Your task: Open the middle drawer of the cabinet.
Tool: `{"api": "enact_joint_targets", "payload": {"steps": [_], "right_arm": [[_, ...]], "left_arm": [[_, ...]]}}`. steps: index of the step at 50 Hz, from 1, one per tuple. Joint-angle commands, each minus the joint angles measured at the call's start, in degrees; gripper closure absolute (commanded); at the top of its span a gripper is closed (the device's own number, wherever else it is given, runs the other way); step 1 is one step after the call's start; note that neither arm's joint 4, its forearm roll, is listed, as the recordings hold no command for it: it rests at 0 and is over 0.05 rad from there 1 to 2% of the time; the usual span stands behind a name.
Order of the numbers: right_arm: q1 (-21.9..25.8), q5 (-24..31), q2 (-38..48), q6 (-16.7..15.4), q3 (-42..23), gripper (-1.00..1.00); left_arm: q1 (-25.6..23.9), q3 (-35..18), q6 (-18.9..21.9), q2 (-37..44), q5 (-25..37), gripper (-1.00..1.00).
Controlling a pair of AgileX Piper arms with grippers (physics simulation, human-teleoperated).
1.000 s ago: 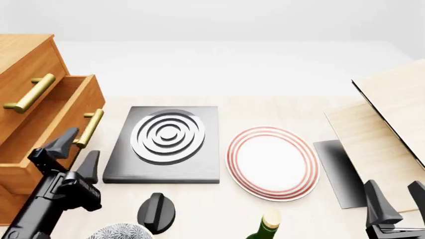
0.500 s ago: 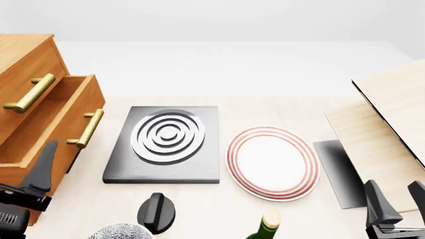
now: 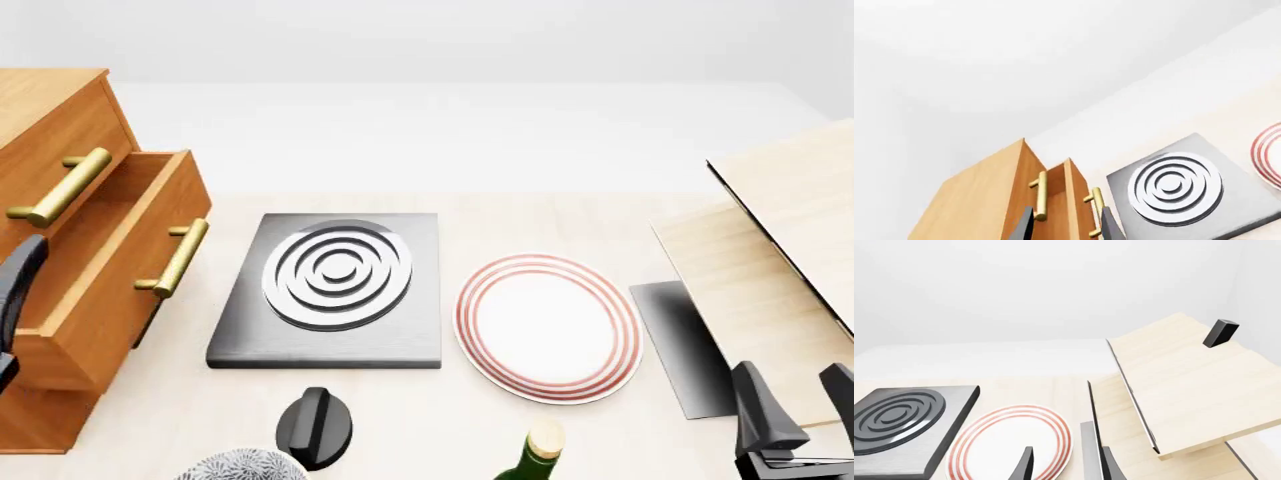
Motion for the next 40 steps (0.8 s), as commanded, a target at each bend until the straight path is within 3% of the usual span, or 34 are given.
{"api": "enact_joint_targets", "payload": {"steps": [1,4,12,16,19,23,25,26,40], "right_arm": [[0.00,0.01,-0.01,0.00,0.00,-1.00],[0.00,0.01,-0.02,0.00,0.00,-1.00],[0.00,0.01,-0.01,0.00,0.00,-1.00],[0.00,0.01,-0.01,0.00,0.00,-1.00],[0.00,0.02,-0.03,0.01,0.00,-1.00],[0.00,0.00,0.01,-0.01,0.00,-1.00],[-0.01,-0.01,0.02,0.01,0.00,-1.00],[-0.01,0.02,-0.04,0.01,0.00,-1.00],[-0.01,0.00,0.00,0.00,0.00,-1.00]], "left_arm": [[0.20,-8.60,-13.75,8.09,8.83,-1.00],[0.42,-9.79,-16.48,9.64,9.87,-1.00],[1.19,-8.74,-18.20,12.36,8.54,-1.00],[-0.09,-9.02,-24.06,15.82,8.60,-1.00],[0.58,-8.80,-25.97,16.97,8.39,-1.00],[3.90,-7.93,-24.76,17.70,6.80,-1.00],[3.85,-7.84,-27.18,18.37,7.01,-1.00],[4.51,-7.53,-25.87,17.67,6.87,-1.00],[2.11,-4.93,-27.12,19.55,5.67,-1.00]]}}
